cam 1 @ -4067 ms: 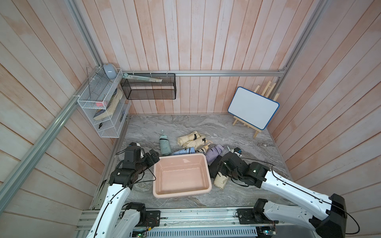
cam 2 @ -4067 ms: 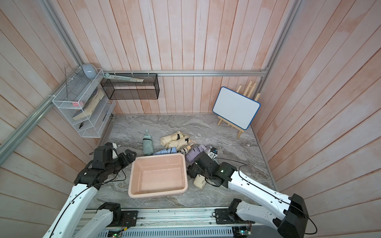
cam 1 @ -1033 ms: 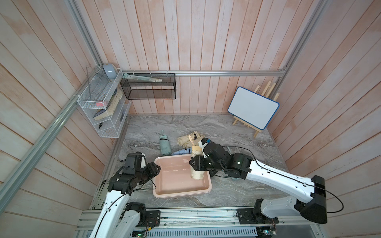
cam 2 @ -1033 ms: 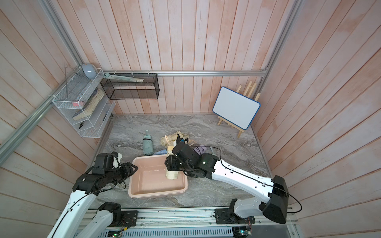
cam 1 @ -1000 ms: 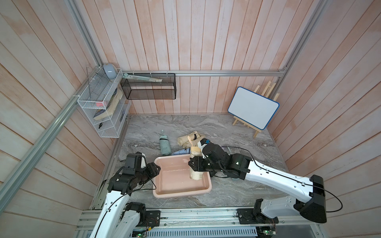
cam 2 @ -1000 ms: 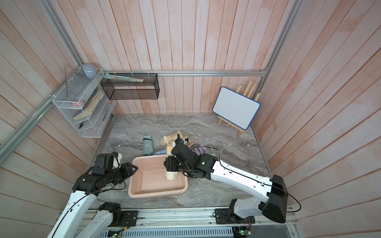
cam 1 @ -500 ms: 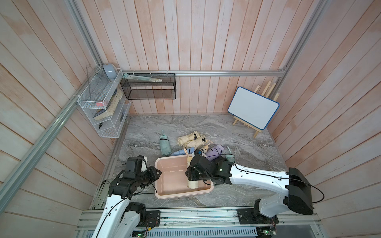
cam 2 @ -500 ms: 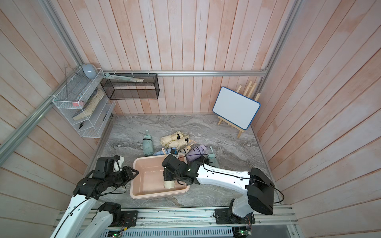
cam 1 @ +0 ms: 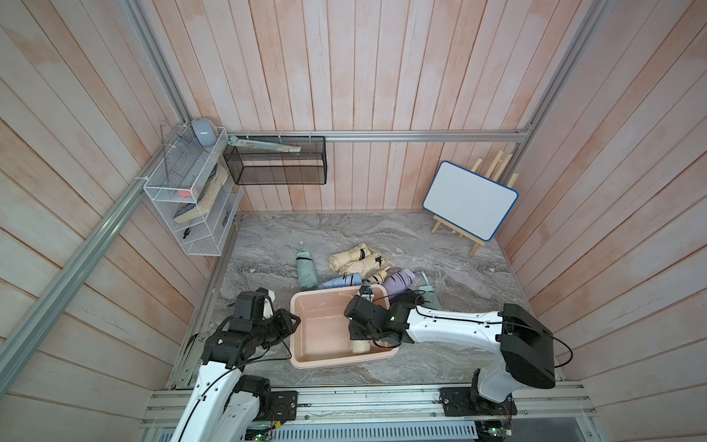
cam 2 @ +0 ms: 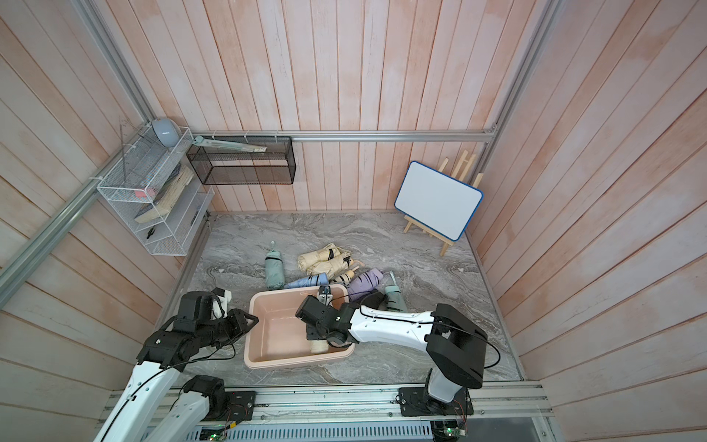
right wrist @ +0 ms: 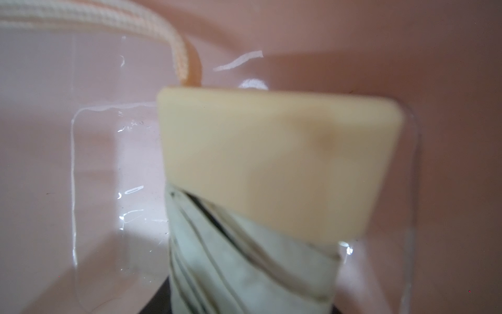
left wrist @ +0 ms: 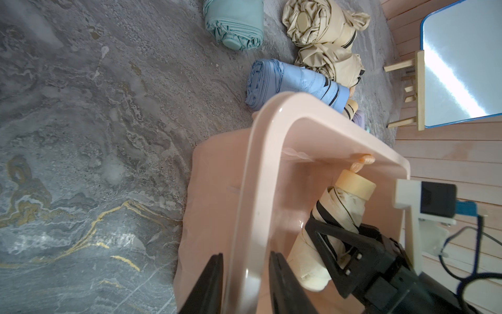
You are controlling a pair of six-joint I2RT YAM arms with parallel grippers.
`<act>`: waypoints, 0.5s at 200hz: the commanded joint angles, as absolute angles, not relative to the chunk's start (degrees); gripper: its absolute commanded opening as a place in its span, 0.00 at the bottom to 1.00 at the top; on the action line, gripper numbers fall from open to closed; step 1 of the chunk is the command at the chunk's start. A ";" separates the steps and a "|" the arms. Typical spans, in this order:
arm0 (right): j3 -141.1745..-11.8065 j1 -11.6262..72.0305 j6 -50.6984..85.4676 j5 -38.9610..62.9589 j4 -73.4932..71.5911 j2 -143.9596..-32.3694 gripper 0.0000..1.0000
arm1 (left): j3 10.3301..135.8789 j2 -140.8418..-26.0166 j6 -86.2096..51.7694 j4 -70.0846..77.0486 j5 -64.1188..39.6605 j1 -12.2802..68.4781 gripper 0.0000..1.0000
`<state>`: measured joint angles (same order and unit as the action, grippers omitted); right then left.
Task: Put the umbrella into the storage box
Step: Place the umbrella in the storage box.
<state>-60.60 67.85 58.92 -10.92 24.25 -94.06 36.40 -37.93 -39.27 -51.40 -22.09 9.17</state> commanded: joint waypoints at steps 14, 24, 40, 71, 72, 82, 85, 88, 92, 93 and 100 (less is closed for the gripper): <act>-60.75 68.51 59.33 -14.17 24.75 -96.67 0.19 | 35.46 -38.32 -39.29 -49.16 -23.07 9.49 0.33; -60.98 68.55 59.11 -14.50 25.02 -97.52 0.20 | 35.41 -38.46 -39.20 -48.97 -23.02 9.54 0.33; -61.75 68.55 59.07 -14.92 26.28 -99.02 0.22 | 35.25 -38.75 -39.29 -48.74 -22.94 9.49 0.33; -63.28 68.61 59.06 -15.57 28.68 -101.78 0.40 | 35.41 -39.27 -39.41 -48.14 -22.98 9.49 0.33; -63.28 68.67 59.06 -15.56 28.66 -101.87 0.41 | 35.46 -39.32 -39.39 -48.11 -23.01 9.49 0.33; -63.13 68.65 58.99 -15.55 28.57 -102.14 0.48 | 35.52 -39.50 -39.25 -48.16 -23.00 9.54 0.33; -63.04 68.64 58.91 -15.56 28.52 -102.14 0.50 | 35.54 -39.60 -39.28 -48.11 -22.94 9.50 0.33; -63.02 68.64 58.82 -15.55 28.49 -102.13 0.52 | 35.52 -39.63 -39.21 -48.12 -22.94 9.55 0.33; -62.94 68.64 58.80 -15.55 28.50 -102.11 0.55 | 35.64 -39.64 -39.13 -48.10 -22.82 9.54 0.33; -62.93 68.64 58.80 -15.55 28.49 -102.07 0.55 | 35.70 -39.64 -39.12 -48.13 -22.79 9.52 0.33; -62.90 68.64 58.65 -15.60 28.49 -101.90 0.60 | 35.74 -39.67 -39.03 -48.13 -22.64 9.49 0.33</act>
